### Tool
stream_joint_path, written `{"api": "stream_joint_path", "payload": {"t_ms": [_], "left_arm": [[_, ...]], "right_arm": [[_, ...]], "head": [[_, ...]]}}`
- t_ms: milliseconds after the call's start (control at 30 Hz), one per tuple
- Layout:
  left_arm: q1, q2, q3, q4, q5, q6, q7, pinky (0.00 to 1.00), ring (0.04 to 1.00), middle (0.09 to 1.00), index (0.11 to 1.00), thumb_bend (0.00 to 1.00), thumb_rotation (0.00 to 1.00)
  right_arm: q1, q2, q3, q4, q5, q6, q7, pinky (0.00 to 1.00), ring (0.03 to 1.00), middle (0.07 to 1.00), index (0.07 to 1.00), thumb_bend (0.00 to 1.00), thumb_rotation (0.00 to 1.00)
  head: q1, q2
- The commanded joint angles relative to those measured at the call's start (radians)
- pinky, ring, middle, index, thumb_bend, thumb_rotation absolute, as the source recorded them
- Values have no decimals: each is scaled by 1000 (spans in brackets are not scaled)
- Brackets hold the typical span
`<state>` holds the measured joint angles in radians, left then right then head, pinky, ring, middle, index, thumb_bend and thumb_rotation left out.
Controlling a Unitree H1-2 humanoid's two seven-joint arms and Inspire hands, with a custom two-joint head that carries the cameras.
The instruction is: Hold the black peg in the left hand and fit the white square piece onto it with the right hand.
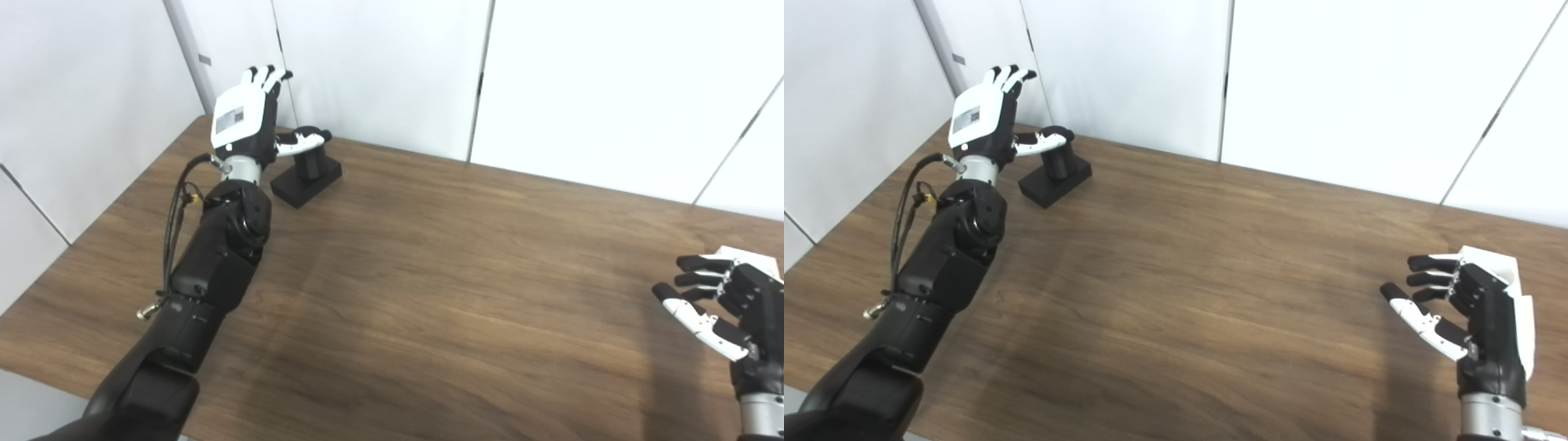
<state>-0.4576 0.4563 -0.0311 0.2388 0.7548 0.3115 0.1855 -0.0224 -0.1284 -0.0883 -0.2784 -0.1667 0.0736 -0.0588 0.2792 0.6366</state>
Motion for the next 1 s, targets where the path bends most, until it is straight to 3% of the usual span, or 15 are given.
{"api": "stream_joint_path", "payload": {"t_ms": [0,200,533,733,967], "left_arm": [[-61,29,-1,1,12,23,-3,935,1000,981,874,908,475],[-70,35,-37,34,25,86,-30,959,1000,997,875,936,513],[-93,53,-75,99,10,139,-86,972,1000,1000,851,947,555],[-99,48,-84,119,25,156,-102,942,1000,1000,838,995,620],[-110,39,-91,168,43,157,-97,912,1000,1000,839,985,594]], "right_arm": [[-23,-10,-7,-41,0,-11,0,431,543,607,489,492,115],[-22,-10,-5,-48,-20,-3,-3,426,542,607,488,493,116],[-24,0,-6,-57,-12,14,-5,455,571,617,488,494,115],[-26,0,-4,-56,-31,12,-13,427,548,607,488,494,114],[-24,-1,-8,-61,-23,13,-13,407,527,603,489,493,114]], "head": [[1,1],[1,4],[-11,12],[-12,15],[-14,17]]}}
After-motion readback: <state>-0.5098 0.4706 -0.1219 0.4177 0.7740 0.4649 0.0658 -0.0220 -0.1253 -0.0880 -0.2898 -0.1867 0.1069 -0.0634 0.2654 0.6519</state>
